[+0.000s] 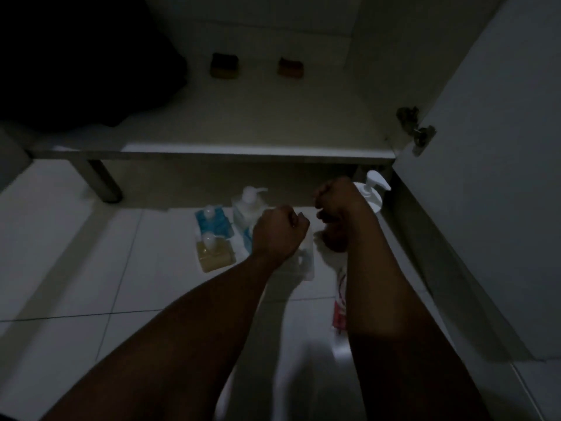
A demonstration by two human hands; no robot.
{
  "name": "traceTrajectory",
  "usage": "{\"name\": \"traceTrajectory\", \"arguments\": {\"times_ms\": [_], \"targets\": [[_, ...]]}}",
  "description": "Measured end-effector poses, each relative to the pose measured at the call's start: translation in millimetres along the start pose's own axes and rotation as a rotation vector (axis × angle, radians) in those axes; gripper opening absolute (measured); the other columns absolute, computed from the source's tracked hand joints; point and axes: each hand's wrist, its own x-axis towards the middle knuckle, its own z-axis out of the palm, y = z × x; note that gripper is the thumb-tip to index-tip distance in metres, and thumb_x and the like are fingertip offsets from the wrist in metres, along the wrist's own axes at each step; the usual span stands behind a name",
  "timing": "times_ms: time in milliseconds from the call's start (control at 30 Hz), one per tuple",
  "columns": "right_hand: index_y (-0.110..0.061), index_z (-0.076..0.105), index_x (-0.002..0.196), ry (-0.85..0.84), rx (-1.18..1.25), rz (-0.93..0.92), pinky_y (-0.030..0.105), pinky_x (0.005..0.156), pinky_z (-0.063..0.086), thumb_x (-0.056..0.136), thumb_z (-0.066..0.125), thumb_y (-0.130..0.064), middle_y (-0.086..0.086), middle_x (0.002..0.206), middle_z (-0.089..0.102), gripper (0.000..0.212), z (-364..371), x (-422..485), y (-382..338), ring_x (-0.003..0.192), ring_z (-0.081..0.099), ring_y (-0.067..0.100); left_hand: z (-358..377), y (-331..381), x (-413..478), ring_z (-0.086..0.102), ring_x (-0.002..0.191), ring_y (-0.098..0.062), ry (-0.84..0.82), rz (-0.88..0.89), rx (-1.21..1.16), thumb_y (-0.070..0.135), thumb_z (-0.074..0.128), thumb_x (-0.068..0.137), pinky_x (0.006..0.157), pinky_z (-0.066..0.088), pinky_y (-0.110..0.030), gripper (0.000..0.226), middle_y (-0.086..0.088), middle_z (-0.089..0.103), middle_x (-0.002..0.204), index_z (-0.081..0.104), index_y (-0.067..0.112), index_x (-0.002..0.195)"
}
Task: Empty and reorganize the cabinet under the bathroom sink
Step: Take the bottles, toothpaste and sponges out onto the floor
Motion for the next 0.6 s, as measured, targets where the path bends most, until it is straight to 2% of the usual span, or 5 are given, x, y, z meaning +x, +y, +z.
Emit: {"name": "traceTrajectory", "arguments": {"times_ms": [67,200,333,467,600], "targets": [[0.0,0.064,0.116,0.006,-0.015,-0.077,0.033,0.064,0.055,0.092,0.055,-0.008,0.022,0.11,0.068,0.027,-4,15,-33,0.096,0.069,0.034,-30,7,26,0.062,0.064,-0.015,0.018,0.006,0.041,0.034,0.058,0.093,0.066,0.055,-0.033,0.028,-0.001,0.061,0.065,0.06,0.021,0.068],[-0.004,0.067,0.115,0.06,-0.099,-0.189,0.021,0.056,0.048,0.09,0.058,-0.007,0.015,0.112,0.068,0.026,-12,46,-88,0.101,0.066,0.03,-88,22,76,0.061,0.075,-0.014,0.105,0.037,0.14,0.032,0.06,0.094,0.07,0.052,-0.03,0.019,-0.002,0.065,0.082,0.067,0.015,0.091],[-0.002,0.063,0.09,0.077,-0.257,-0.193,0.032,0.074,0.054,0.09,0.061,-0.009,0.015,0.114,0.065,0.007,-13,85,-123,0.096,0.064,0.024,-123,25,121,0.063,0.082,-0.017,0.216,0.052,0.285,0.042,0.059,0.091,0.075,0.055,-0.036,0.026,0.0,0.067,0.091,0.064,0.02,0.103],[-0.006,0.059,0.124,0.125,-0.364,-0.299,0.034,0.085,0.048,0.092,0.057,-0.018,0.016,0.126,0.059,0.034,-12,123,-137,0.114,0.058,0.031,-143,18,165,0.06,0.104,-0.025,0.145,0.05,0.459,0.045,0.058,0.092,0.08,0.047,-0.031,0.041,-0.007,0.065,0.113,0.059,0.015,0.12],[-0.007,0.045,0.135,0.136,-0.493,-0.278,0.032,0.089,0.042,0.096,0.053,-0.039,0.014,0.139,0.047,0.051,-7,174,-132,0.123,0.049,0.03,-143,1,214,0.049,0.124,-0.026,-0.061,-0.08,0.538,0.051,0.057,0.093,0.095,0.045,-0.034,0.059,-0.009,0.048,0.14,0.045,0.016,0.138]]}}
